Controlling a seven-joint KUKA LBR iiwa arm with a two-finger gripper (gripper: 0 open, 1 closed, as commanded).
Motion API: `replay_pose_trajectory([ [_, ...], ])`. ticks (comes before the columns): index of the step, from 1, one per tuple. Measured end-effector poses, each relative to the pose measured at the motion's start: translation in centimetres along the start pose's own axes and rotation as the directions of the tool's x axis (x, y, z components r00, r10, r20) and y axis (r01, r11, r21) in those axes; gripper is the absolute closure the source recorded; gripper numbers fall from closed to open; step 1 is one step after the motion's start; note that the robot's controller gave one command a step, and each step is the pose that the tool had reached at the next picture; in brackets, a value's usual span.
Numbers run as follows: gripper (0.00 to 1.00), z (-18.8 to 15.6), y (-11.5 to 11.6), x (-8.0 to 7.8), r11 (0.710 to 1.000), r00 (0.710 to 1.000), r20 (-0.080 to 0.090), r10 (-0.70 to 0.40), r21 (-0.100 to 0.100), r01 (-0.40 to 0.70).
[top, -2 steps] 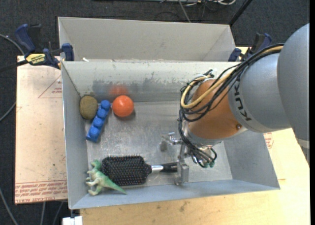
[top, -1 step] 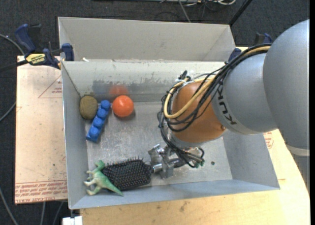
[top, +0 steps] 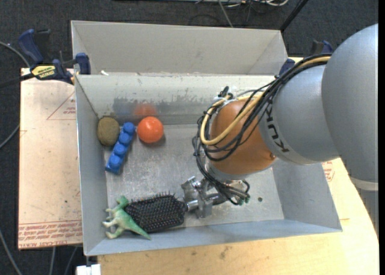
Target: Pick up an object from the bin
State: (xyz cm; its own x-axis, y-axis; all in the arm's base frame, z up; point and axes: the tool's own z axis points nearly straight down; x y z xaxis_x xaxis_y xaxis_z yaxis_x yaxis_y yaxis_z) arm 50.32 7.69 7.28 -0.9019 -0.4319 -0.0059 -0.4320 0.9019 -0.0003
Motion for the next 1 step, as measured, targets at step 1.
replay_pose_trajectory([
  [1, 1.00, -4.69, 1.82, -1.26, 1.000, 1.000, -0.011, -0.028, 0.000, 0.028],
])
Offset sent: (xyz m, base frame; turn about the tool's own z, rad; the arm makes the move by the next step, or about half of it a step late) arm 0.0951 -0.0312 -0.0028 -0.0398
